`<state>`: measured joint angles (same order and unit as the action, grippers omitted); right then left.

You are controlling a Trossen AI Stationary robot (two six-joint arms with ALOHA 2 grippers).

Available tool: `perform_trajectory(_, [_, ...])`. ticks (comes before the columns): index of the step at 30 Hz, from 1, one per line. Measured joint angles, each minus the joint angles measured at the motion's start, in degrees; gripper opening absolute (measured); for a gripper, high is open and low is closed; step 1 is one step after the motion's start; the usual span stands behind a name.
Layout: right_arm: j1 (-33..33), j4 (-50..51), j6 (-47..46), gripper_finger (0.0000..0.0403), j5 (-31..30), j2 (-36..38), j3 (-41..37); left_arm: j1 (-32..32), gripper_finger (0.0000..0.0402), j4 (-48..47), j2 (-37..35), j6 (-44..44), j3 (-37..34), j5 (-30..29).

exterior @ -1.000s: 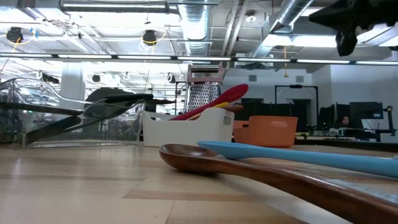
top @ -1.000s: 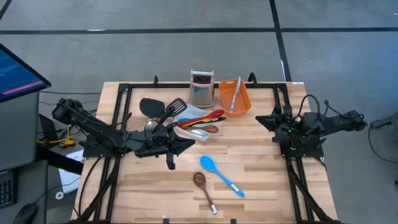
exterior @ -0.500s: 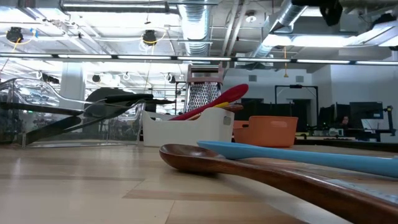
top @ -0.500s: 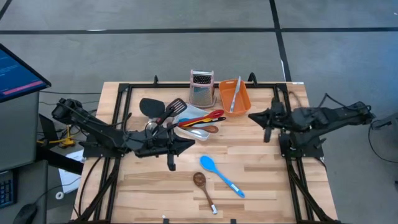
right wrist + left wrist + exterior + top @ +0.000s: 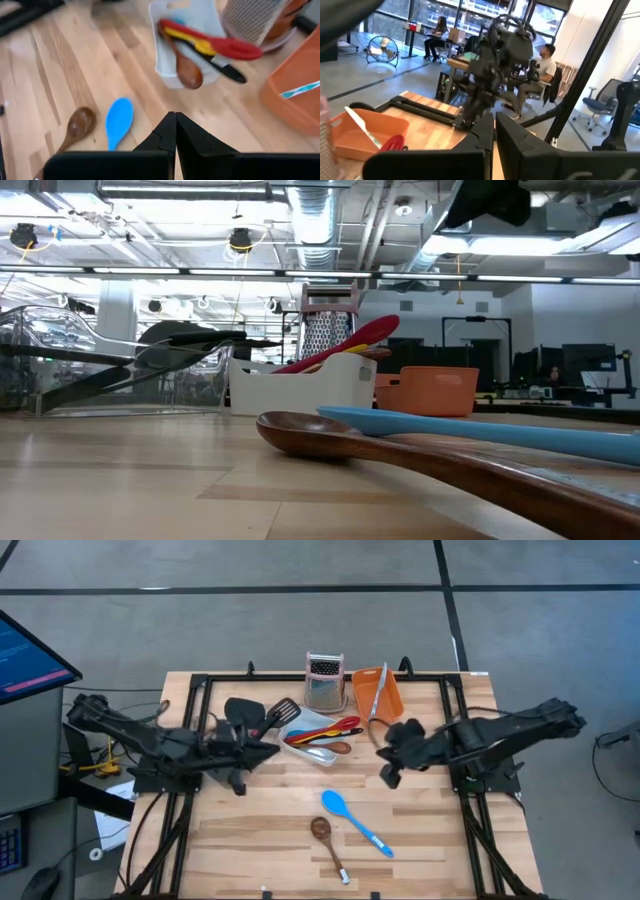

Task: Pick & Place Kitchen Items
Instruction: Put the blue serving spoon into the white bin

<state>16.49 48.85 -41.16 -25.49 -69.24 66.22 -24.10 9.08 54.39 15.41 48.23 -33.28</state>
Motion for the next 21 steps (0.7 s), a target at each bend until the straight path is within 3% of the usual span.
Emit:
perform_trajectory(11, [0.44,9.80,-14.31,0.0000,11.16,-16.34,9.12,0.00,0.0003,-11.64,-6.94,0.02,-0.02,2.00])
perform_trajectory(21, [2.99,11.74,-21.52,0.0000,16.71,-24.55,10.20,0.00,0.0003,-12.34,-6.56,0.12,-0.02,2.05])
